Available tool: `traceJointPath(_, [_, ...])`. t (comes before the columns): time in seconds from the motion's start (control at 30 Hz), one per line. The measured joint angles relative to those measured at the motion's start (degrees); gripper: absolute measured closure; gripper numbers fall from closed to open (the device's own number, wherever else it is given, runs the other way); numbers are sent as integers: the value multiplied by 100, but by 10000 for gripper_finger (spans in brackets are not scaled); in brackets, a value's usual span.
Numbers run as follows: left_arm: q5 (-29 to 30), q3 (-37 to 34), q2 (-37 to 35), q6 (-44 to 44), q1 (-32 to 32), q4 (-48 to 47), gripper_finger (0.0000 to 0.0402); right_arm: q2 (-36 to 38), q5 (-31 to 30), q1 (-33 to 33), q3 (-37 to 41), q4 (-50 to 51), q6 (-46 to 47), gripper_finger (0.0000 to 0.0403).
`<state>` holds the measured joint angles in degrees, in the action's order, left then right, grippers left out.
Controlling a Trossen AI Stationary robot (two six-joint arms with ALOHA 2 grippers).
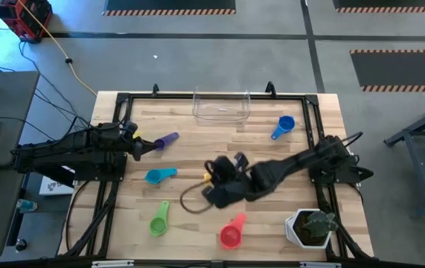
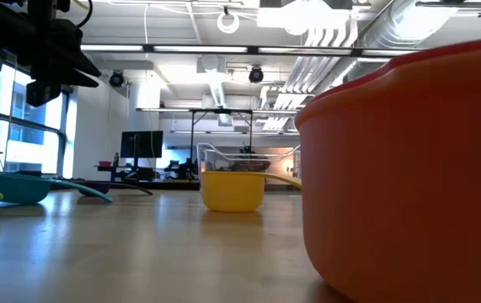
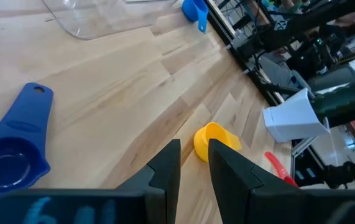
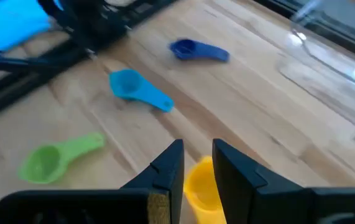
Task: Nest measuring cups in basket
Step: Stack the blue measuring cup on the red measuring cup
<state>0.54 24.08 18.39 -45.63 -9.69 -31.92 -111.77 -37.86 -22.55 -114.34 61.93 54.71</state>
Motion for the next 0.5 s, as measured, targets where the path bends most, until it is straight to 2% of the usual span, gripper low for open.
traceJointPath(0.17, [2,0,-1,-86,0,0,328,2,256,456,-470,1057,-705,327])
traceJointPath(0.43, [28,0,-1,-166,-2,0,328,7,173,1231,-792,2829,-990,327])
traceJointPath(0.5, [84,0,-2,-167,-2,2,328,56,163,1413,-651,2770,-1269,327])
